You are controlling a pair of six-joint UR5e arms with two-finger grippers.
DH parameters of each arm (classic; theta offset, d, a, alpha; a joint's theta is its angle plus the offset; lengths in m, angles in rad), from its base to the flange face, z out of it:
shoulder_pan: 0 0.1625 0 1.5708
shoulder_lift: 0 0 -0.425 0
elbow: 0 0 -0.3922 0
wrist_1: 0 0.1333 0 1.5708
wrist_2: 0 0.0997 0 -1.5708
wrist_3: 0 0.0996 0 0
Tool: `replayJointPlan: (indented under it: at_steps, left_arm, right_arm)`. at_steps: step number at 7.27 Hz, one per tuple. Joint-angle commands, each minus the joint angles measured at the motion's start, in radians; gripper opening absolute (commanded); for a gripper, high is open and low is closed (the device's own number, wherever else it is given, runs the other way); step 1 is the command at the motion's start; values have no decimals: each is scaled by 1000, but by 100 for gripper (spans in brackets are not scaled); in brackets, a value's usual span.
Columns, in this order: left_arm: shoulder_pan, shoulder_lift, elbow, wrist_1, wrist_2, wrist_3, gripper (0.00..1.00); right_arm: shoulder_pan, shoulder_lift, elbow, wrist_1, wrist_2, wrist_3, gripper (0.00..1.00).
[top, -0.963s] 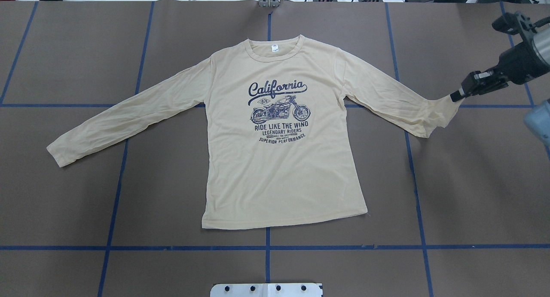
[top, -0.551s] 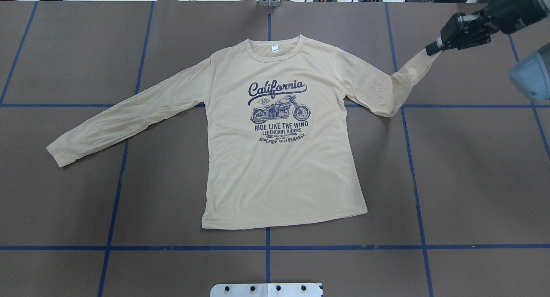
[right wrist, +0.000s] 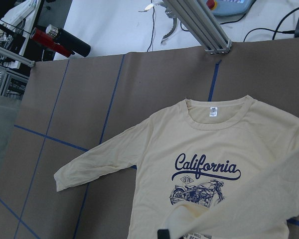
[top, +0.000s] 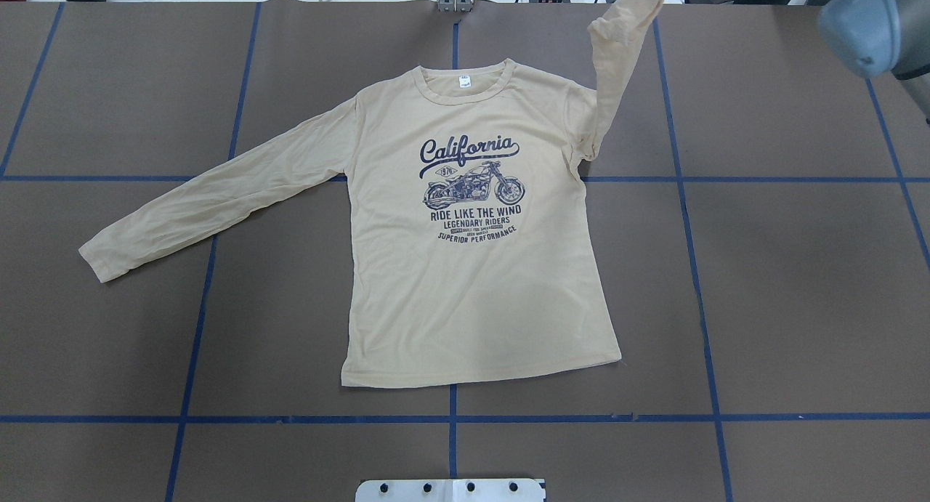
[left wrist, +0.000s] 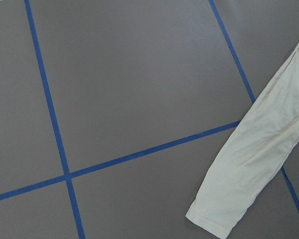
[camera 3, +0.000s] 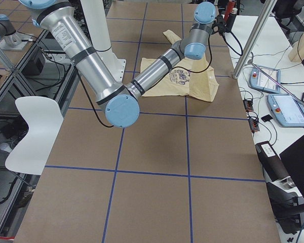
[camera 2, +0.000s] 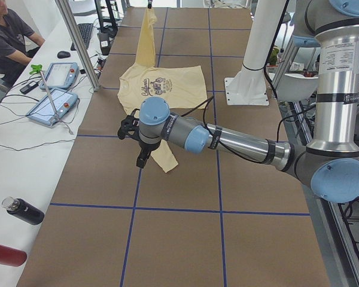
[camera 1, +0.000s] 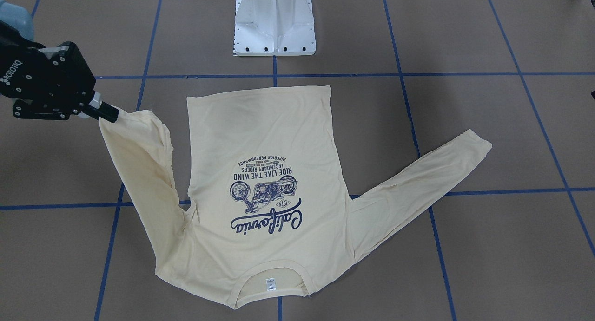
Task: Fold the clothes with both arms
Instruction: 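Lift the sleeve with the right gripper and carry it toward the collar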
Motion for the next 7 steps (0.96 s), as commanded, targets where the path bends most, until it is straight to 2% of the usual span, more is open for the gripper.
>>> replayJointPlan:
  at_steps: [1,2,4,5,6,7]
  left_arm:
    - [1,-6,5,2,0,-3,100]
    - [1,-10,11,2,0,-3,100]
    - [1,-15,12,3,0,-3,100]
    - [1,-18,14,3,0,-3,100]
    - [1,-18,14,3,0,-5,100]
    - [2,-20,16,3,0,-5,100]
  right_arm:
    - [-158,113,-130,-1,-203,1,0]
    - [-229,165,-225,-1,-306,1,0]
    - [-286,248,-368,1,-367,1,0]
    - [-312,313,-458,1,-417,2,0]
    - [-318,385,-542,3,-430,2,0]
    - [-335,405,-567,3,-472,2,0]
